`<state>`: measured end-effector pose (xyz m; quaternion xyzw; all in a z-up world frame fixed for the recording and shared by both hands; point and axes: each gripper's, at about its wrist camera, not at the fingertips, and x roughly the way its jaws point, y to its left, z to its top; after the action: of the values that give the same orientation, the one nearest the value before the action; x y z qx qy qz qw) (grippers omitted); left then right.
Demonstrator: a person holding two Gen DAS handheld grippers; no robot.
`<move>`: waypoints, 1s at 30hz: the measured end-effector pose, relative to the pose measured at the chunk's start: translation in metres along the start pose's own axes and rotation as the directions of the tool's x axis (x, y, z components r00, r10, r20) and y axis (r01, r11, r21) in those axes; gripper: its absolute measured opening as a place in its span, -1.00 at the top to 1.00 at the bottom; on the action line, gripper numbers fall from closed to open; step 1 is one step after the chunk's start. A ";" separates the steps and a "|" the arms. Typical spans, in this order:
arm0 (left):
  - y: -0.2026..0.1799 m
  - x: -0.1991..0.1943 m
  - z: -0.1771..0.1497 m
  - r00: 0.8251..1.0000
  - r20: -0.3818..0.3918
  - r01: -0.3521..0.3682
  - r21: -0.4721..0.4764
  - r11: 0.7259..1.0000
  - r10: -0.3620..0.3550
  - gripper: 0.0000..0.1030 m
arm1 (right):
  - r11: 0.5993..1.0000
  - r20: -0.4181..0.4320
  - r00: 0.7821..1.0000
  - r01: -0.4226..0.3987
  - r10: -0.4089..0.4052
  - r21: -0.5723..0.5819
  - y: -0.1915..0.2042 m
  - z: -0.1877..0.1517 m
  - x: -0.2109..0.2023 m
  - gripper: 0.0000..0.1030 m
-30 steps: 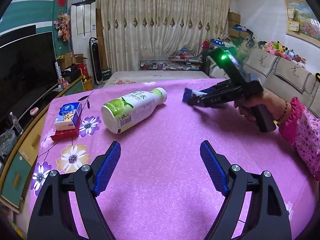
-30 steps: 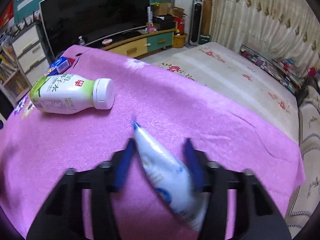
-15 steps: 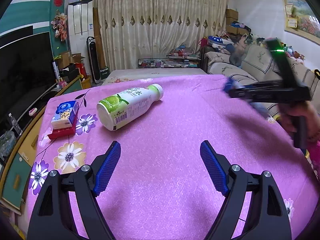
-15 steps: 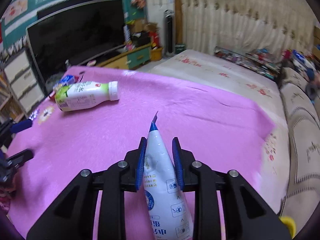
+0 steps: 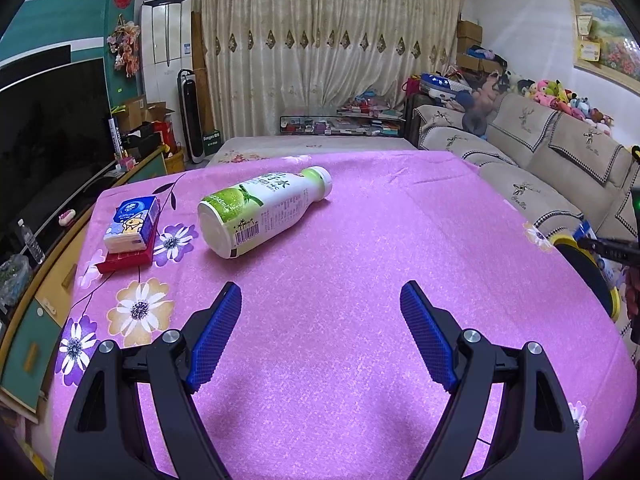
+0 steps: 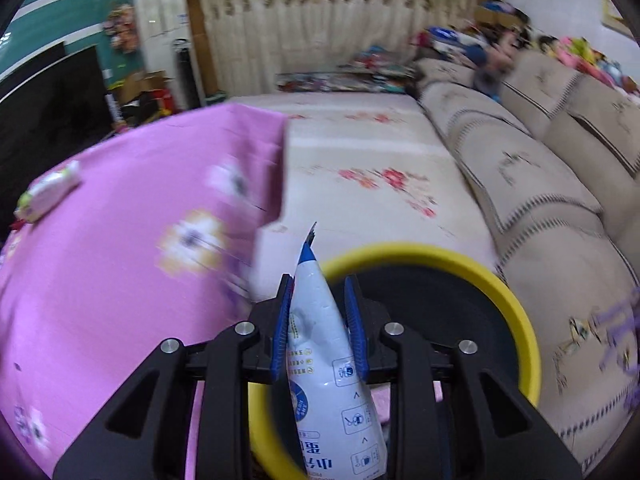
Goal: Collect trash
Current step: 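Carry the white tube over the bin and open the right gripper, then move the left gripper to the coconut water bottle and close around it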
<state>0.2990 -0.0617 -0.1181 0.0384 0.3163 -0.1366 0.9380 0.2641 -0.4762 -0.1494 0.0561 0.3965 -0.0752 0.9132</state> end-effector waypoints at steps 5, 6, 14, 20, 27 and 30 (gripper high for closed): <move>0.000 0.001 0.000 1.000 -0.002 0.001 0.004 1.000 -0.001 -0.57 | 0.996 0.018 0.998 0.062 -0.064 0.065 -0.019 -0.018 -0.005 0.02; 0.000 0.001 0.000 1.000 -0.003 0.003 0.005 1.000 -0.003 -0.57 | 0.995 0.027 0.997 0.071 -0.073 0.068 -0.016 -0.020 -0.007 -0.01; 0.008 -0.002 0.007 1.000 -0.010 0.022 -0.033 0.999 -0.022 -0.57 | 0.997 0.079 0.995 0.057 -0.062 0.057 0.004 -0.027 -0.022 -0.13; 0.011 0.005 0.036 0.996 -0.061 0.059 0.018 0.998 -0.057 -0.57 | 0.999 0.128 0.992 -0.001 -0.005 0.050 0.016 -0.015 -0.032 -0.19; 0.019 0.040 0.084 0.997 -0.075 0.039 0.184 0.982 -0.025 -0.57 | 0.998 0.161 0.987 -0.006 -0.004 0.058 0.018 -0.014 -0.044 -0.27; 0.028 0.070 0.100 0.990 -0.126 0.092 0.222 0.971 -0.065 -0.57 | 0.996 0.158 0.987 -0.009 -0.006 0.090 0.014 -0.017 -0.045 -0.27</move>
<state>0.4181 -0.0663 -0.0811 0.1408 0.3544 -0.2066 0.9011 0.2241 -0.4557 -0.1271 0.0915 0.3192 -0.0965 0.9383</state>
